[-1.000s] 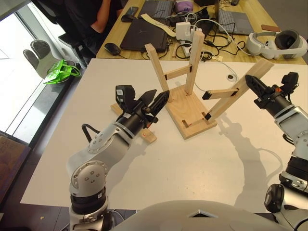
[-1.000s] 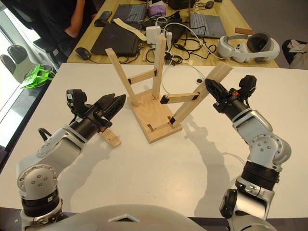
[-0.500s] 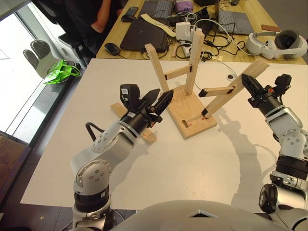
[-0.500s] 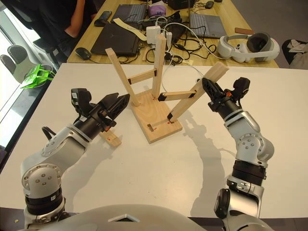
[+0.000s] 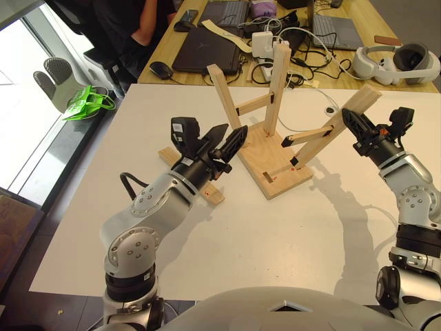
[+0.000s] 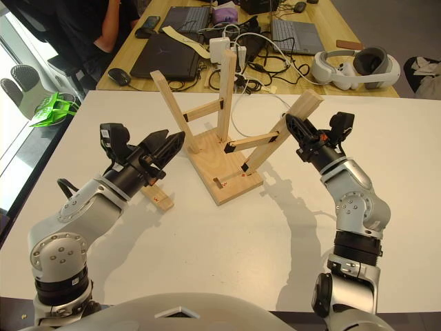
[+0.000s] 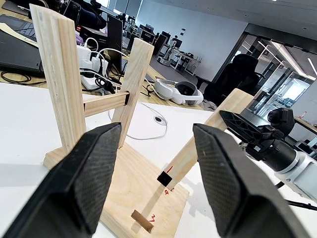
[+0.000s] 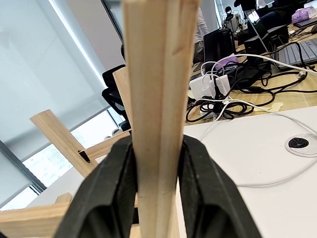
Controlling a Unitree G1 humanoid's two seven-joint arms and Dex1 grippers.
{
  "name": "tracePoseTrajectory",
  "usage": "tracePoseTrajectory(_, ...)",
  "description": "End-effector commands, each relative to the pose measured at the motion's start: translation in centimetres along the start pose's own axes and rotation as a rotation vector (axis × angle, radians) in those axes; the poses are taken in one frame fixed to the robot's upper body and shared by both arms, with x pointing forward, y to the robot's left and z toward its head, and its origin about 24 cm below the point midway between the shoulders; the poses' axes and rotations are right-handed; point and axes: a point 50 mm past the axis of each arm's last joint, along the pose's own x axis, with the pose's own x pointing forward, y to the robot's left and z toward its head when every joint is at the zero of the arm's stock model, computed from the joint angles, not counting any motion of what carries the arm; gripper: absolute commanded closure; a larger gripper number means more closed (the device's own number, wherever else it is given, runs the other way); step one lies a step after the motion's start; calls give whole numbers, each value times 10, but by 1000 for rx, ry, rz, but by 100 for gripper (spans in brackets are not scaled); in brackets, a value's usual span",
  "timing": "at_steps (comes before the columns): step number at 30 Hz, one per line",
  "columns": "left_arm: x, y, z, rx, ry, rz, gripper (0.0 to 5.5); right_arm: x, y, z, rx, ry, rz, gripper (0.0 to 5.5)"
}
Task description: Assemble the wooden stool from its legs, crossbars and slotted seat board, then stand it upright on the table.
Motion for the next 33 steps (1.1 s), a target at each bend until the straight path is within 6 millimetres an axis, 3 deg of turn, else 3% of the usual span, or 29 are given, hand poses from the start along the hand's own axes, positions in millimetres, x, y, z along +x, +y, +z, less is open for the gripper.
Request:
tracePoseTrajectory(1,0,0,6,43,-13,8,284,-14,11,-8,-99,88,31,447)
tracePoseTrajectory(6,-4,2,7,60,-25,31,284,-30,40,-19,-213,207,161,448)
tracePoseTrajectory(15,-2,2,8,84,-30,26,284,-28,45,-38,-265,307,130,448)
tracePoseTrajectory(22,-1,3,8,89,-36,27,284,-27,47,-63,-341,483,81,448)
tracePoseTrajectory(33,3,3,9,94,-41,23,284,1,46,-74,-336,692,140,448)
